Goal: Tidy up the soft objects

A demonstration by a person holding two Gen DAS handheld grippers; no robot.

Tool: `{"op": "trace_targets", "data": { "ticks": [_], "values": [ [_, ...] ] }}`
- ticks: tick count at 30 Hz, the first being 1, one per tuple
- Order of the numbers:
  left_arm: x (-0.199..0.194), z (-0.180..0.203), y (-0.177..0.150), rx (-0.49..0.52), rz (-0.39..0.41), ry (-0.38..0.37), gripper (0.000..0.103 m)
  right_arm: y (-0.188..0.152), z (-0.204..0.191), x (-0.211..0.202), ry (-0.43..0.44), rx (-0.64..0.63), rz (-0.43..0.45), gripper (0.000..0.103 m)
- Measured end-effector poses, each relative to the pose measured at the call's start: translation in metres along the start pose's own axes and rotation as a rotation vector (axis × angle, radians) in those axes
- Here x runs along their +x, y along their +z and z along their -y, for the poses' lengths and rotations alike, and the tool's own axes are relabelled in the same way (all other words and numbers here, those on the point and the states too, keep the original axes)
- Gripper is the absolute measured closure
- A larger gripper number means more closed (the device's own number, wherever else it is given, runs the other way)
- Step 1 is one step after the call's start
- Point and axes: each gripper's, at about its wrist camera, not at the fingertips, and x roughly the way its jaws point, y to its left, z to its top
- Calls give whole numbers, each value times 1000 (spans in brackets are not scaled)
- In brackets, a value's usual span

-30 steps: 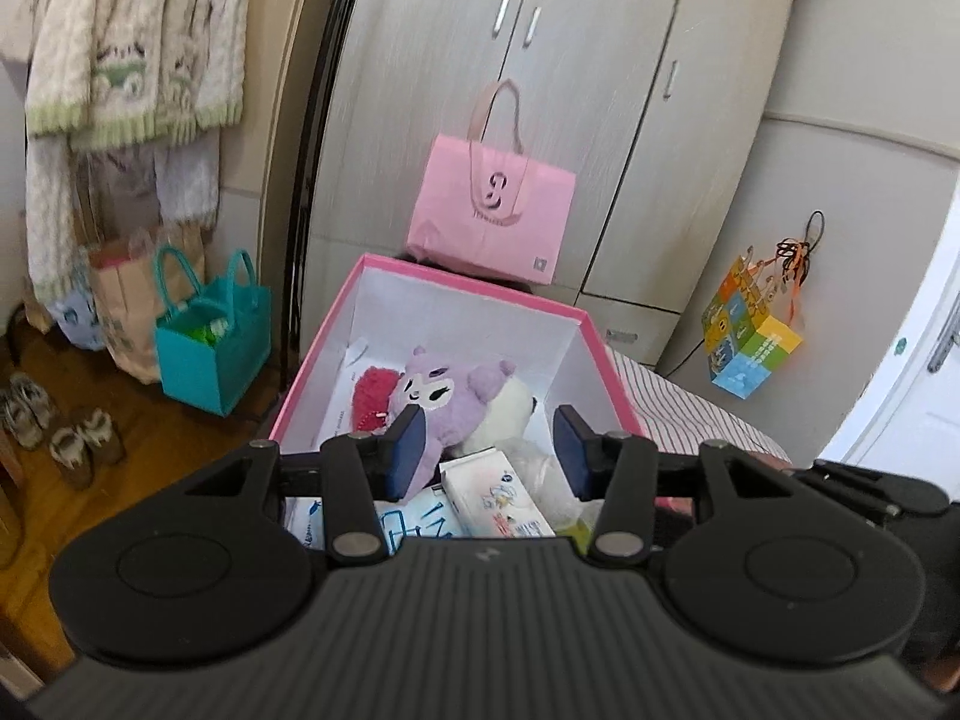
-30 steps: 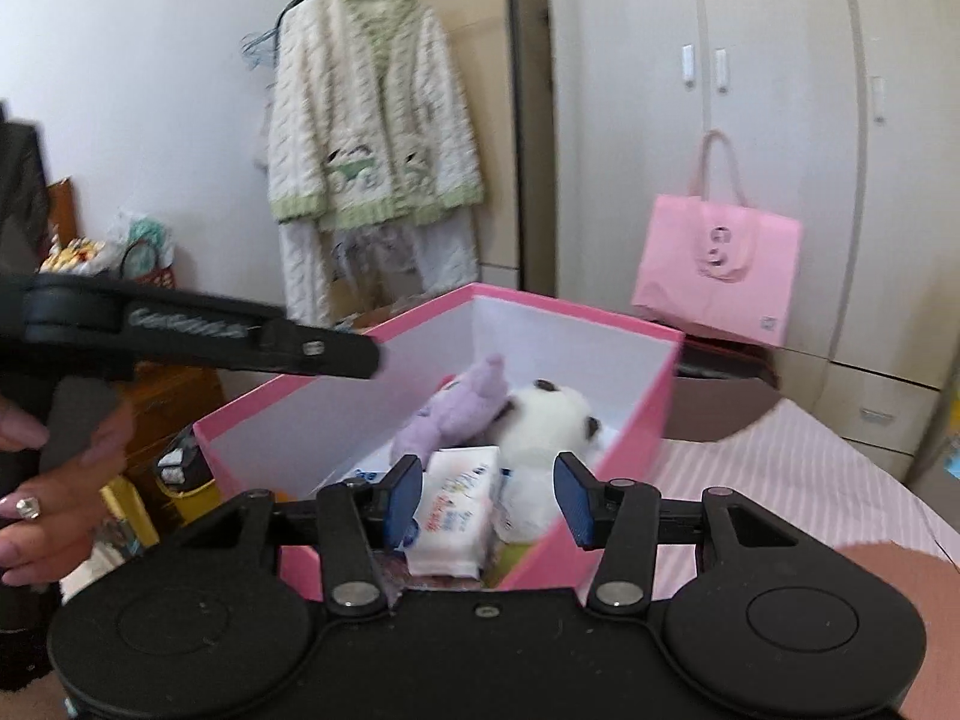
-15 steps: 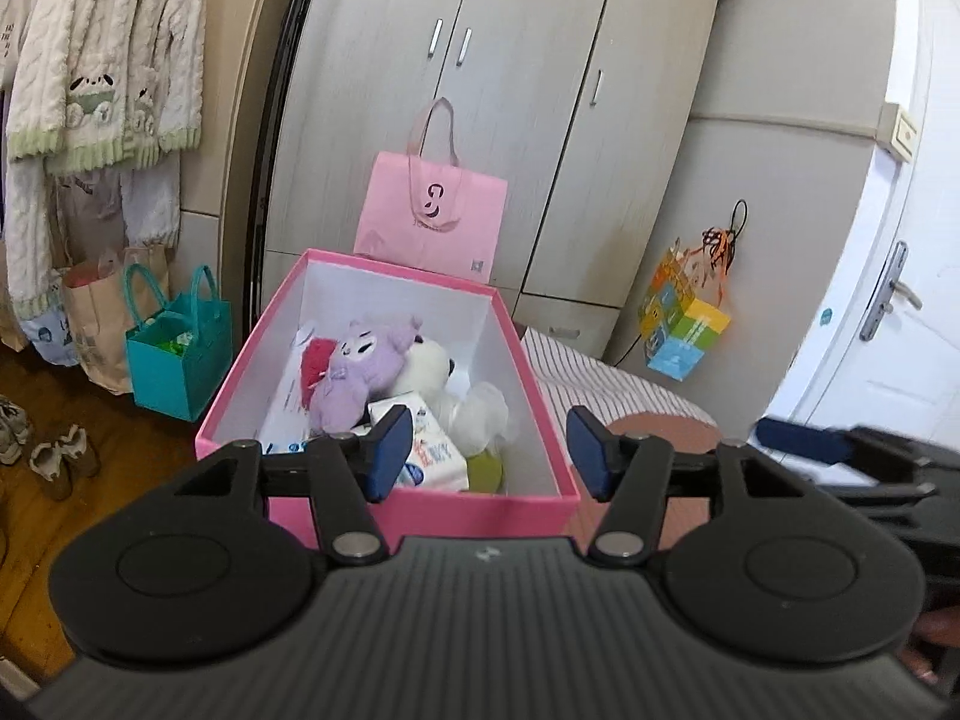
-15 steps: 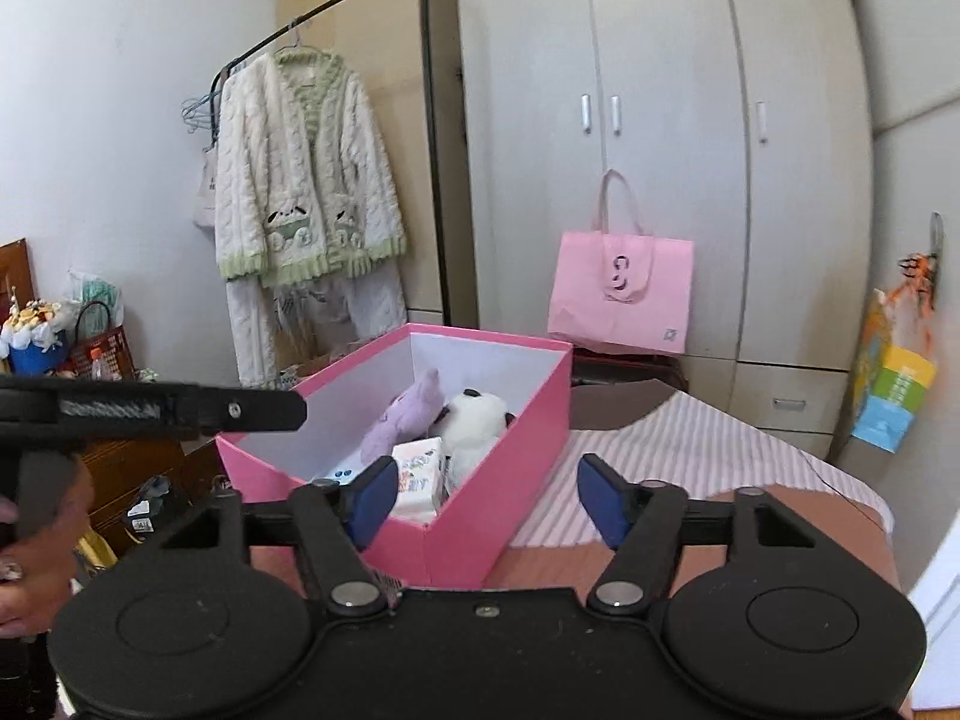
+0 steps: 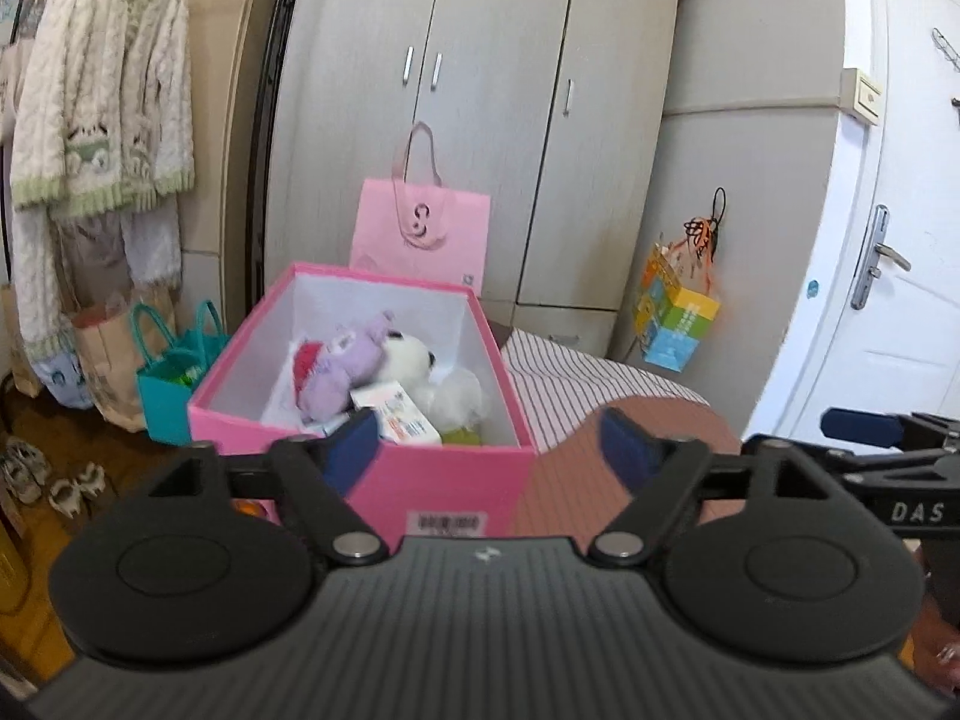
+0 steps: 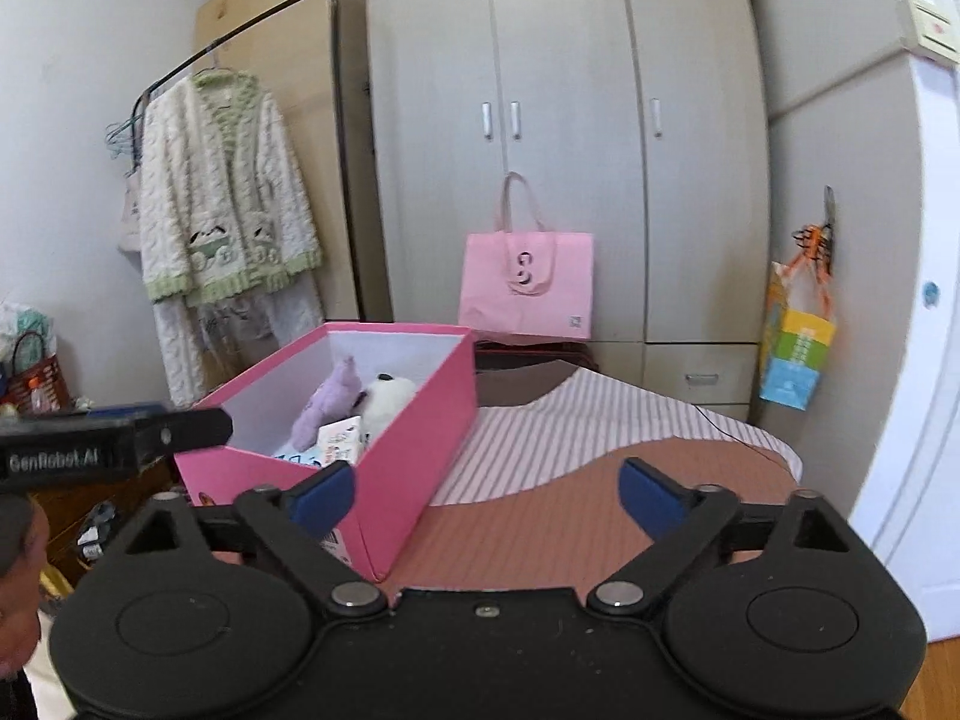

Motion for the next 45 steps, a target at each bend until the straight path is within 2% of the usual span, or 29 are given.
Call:
{"op": "trace_targets", "data": {
  "ticks": [1,4,7,13,20,26,33,45],
  "values": [
    [1,0,-2,-4,0,1,7,-2,1,-1,-10,-1,-13,1],
    [3,2,-2,14,-2,35,0,-7,4,-3,-30,-1,-34,1],
    [5,4,-1,24,-8,64,0,-7,9,-3,-59,28,-42,1],
    [9,10,-5,73,-27,121,0,-7,3,-4,-135,0,-41,0],
    [10,12,-7,84,-37,167,0,-9,3,-4,-119,-3,-64,0],
    [6,14,-6,90,-27,173,0,-11,-1,-4,-135,-30,-92,0],
    [0,24,-10,148,-4,206,0,-14,-3,-14,-179,-56,-70,0],
    [-4,26,-13,134,-4,170,0,-18,5,-24,-174,-22,-42,0]
  ]
}}
